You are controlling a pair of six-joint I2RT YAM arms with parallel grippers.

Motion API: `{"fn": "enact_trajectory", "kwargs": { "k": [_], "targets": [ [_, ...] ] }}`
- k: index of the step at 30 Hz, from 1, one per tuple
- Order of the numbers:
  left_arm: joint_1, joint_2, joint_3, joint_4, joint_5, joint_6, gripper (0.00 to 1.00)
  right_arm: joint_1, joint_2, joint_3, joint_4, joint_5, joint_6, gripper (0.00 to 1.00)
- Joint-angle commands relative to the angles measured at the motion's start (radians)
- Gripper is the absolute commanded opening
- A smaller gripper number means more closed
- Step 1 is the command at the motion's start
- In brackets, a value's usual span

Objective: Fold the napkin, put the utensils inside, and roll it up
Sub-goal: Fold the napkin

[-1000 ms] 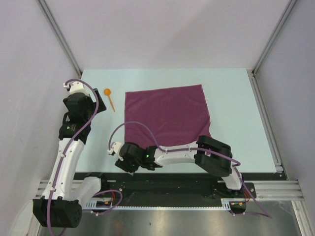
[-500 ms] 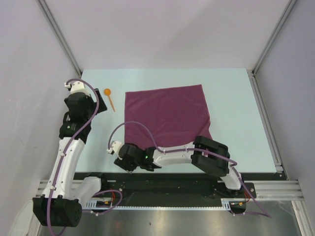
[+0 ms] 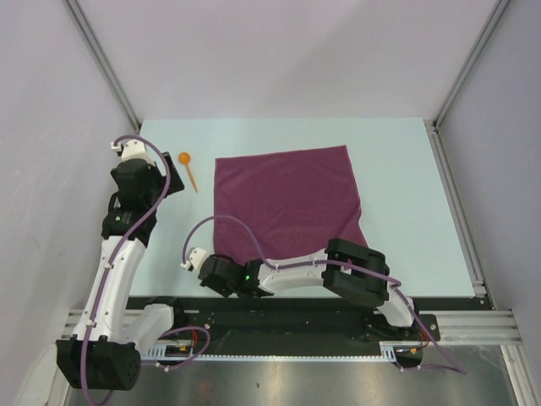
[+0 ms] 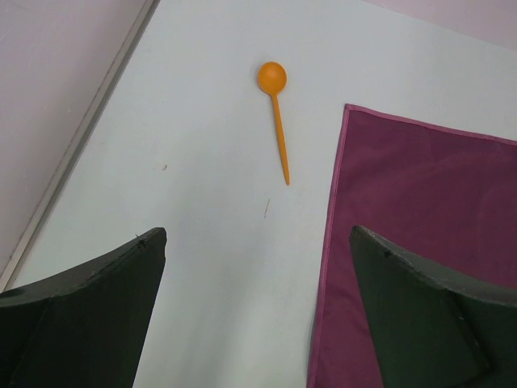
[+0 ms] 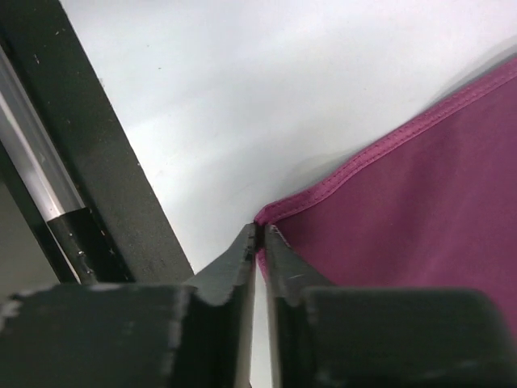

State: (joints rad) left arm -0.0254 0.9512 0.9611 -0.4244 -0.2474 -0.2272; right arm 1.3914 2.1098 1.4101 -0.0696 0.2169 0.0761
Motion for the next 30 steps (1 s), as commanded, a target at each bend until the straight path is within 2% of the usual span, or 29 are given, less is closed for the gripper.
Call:
{"fn": "enact_trajectory", "kwargs": {
  "k": [1, 2, 9, 19, 30],
  "targets": [
    [0.008, -0.002, 0.002, 0.021, 0.011, -0.001, 1.0, -0.002, 0.01, 0.017, -0.012, 0.053, 0.02, 0.04],
    [0.008, -0.003, 0.002, 0.021, 0.011, -0.003, 1.0, -0.003, -0.002, 0.012, -0.006, 0.05, 0.024, 0.0],
    [0.01, -0.009, 0.002, 0.019, -0.006, -0.001, 1.0, -0.063, -0.147, -0.054, 0.037, -0.028, 0.076, 0.0],
    [0.012, -0.008, 0.004, 0.018, -0.009, 0.0, 1.0, -0.328, -0.333, -0.215, 0.116, -0.089, 0.074, 0.0],
    [0.012, 0.003, 0.002, 0.019, 0.013, -0.006, 1.0, -0.644, -0.284, -0.22, 0.179, -0.133, 0.048, 0.0]
  ]
}}
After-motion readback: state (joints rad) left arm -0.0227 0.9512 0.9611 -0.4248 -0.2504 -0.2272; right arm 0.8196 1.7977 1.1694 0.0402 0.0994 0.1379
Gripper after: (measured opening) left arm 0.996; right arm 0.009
